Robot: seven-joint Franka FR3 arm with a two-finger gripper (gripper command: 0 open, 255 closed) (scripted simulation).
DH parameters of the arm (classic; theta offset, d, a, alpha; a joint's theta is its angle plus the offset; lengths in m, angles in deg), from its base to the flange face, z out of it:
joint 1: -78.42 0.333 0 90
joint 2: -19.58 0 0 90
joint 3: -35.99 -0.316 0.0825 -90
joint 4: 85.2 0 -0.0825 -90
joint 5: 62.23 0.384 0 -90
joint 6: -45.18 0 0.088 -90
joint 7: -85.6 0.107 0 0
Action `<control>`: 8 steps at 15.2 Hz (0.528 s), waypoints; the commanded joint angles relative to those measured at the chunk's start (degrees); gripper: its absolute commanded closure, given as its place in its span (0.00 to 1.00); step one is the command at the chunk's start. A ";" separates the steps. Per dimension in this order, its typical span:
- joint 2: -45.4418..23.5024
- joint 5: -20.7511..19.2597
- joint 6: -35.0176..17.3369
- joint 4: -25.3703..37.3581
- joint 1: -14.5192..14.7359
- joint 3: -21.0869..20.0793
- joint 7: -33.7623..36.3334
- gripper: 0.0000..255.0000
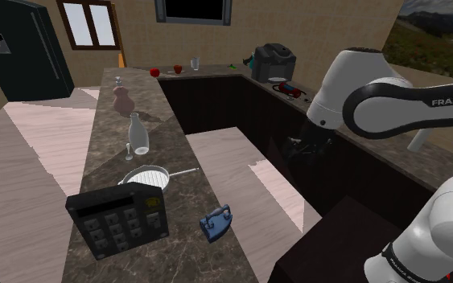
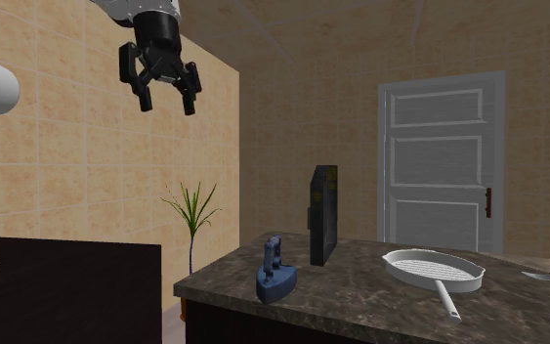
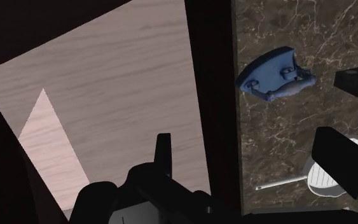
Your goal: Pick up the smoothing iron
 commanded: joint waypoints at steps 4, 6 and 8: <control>-7.92 2.91 -11.63 -1.25 -0.11 -7.43 9.58 0.00; -12.24 3.11 -16.49 -0.86 -0.97 -10.76 13.73 0.00; -16.99 2.33 -21.27 0.00 -2.46 -14.32 18.38 0.00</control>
